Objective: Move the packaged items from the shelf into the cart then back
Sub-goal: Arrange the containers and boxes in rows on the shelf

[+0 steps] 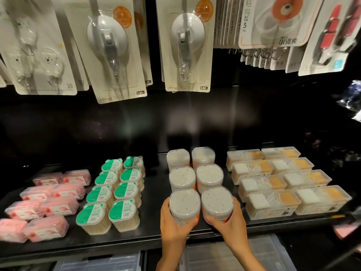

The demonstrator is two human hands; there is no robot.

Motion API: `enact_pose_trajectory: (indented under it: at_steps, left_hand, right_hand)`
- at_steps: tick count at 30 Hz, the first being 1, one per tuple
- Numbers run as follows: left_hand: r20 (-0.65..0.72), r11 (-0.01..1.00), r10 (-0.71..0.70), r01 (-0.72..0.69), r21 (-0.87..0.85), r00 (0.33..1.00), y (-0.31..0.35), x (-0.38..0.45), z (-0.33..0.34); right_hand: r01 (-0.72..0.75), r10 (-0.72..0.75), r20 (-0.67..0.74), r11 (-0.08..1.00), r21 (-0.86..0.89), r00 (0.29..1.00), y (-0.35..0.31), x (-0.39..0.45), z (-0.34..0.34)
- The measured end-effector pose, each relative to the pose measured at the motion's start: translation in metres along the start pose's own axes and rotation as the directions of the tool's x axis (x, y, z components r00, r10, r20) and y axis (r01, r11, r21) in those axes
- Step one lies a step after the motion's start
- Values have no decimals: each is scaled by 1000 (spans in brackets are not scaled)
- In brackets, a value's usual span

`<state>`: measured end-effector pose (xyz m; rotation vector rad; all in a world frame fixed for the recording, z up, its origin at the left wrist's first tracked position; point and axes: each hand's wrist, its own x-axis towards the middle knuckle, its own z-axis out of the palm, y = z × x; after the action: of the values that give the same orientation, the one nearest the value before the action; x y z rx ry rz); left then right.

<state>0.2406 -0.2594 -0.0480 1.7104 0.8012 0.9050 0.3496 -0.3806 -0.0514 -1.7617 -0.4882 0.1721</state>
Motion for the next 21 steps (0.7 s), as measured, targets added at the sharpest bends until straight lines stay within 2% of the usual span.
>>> enact_pose_trajectory:
  at_steps: [8,10,12,14,16,19,21]
  left_hand:
    - [17,997,-42,41,72,999,3,-1,-1]
    - [41,992,-58,53,114,997,7,-4,-3]
    - [44,991,-47,41,130,998,12,-10,-8]
    - [10,989,-6,5,145,1000,19,-18,-20]
    - [-36,986,27,-21,166,999,28,-26,-35]
    - [-116,983,71,-49,179,991,45,-32,-69]
    - [-222,981,86,-44,188,971,50,-27,-98]
  right_hand:
    - [-54,54,54,999,-9,997,-7,-2,-5]
    - [-80,82,27,995,-59,996,-13,-4,-8]
    - [17,-18,-6,989,-146,1000,-22,-9,-12]
    - [195,-194,27,963,-184,981,-33,-16,-11]
    - [315,-303,97,938,-147,948,-46,-23,-2]
    - [374,-366,191,927,-7,911,-66,-35,26]
    - [397,-397,232,916,48,888,-80,-44,52]
